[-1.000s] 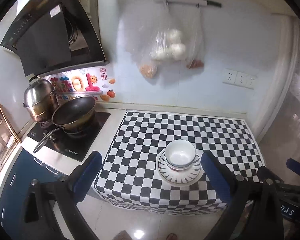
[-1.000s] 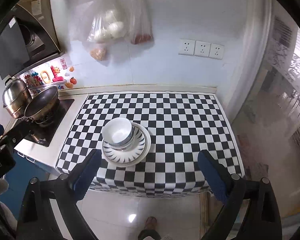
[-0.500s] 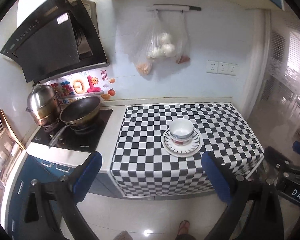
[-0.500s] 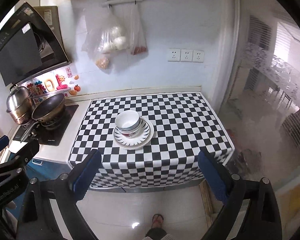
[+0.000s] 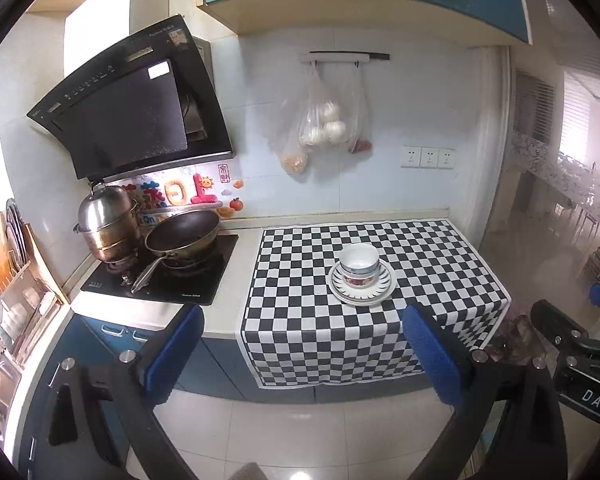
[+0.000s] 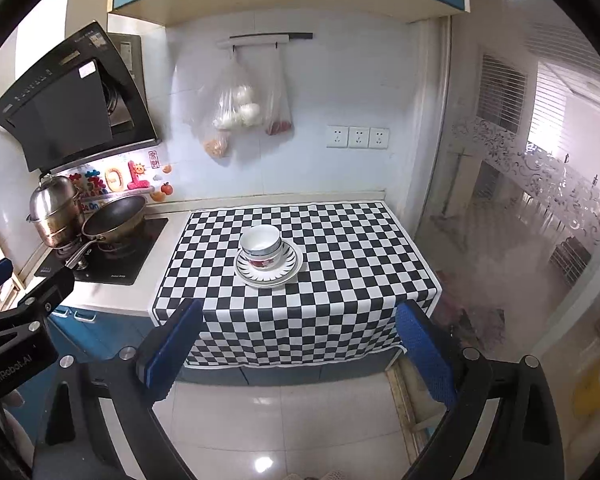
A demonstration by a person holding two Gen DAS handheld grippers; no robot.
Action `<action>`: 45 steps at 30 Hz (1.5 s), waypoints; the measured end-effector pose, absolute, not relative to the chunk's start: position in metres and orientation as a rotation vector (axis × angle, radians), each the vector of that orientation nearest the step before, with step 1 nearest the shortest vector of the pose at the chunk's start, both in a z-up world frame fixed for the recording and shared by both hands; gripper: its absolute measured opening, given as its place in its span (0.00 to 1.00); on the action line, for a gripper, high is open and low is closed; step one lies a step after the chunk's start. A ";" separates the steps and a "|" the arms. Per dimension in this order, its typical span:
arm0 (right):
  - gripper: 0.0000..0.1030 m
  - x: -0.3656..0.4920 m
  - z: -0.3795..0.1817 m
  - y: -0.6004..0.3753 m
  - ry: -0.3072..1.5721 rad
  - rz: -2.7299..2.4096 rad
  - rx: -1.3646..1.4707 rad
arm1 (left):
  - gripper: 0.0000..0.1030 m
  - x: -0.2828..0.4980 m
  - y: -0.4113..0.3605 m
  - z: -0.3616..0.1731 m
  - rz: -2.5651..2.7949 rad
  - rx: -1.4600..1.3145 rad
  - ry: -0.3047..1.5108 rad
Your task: Organize plates and bowls
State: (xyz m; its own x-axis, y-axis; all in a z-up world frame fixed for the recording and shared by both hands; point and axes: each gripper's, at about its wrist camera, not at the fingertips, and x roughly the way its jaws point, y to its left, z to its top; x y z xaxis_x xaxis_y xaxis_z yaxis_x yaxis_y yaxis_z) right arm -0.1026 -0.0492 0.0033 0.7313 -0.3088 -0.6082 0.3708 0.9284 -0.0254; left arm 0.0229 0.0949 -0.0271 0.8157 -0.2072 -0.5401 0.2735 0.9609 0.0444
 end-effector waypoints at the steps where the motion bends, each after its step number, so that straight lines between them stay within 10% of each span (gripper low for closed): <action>1: 0.96 -0.108 0.005 -0.050 0.649 -0.377 0.098 | 0.99 0.020 0.095 -0.027 -0.262 0.120 0.561; 45: 0.96 -0.148 0.023 -0.076 0.620 -0.423 0.083 | 0.99 -0.022 0.082 -0.018 -0.268 0.096 0.538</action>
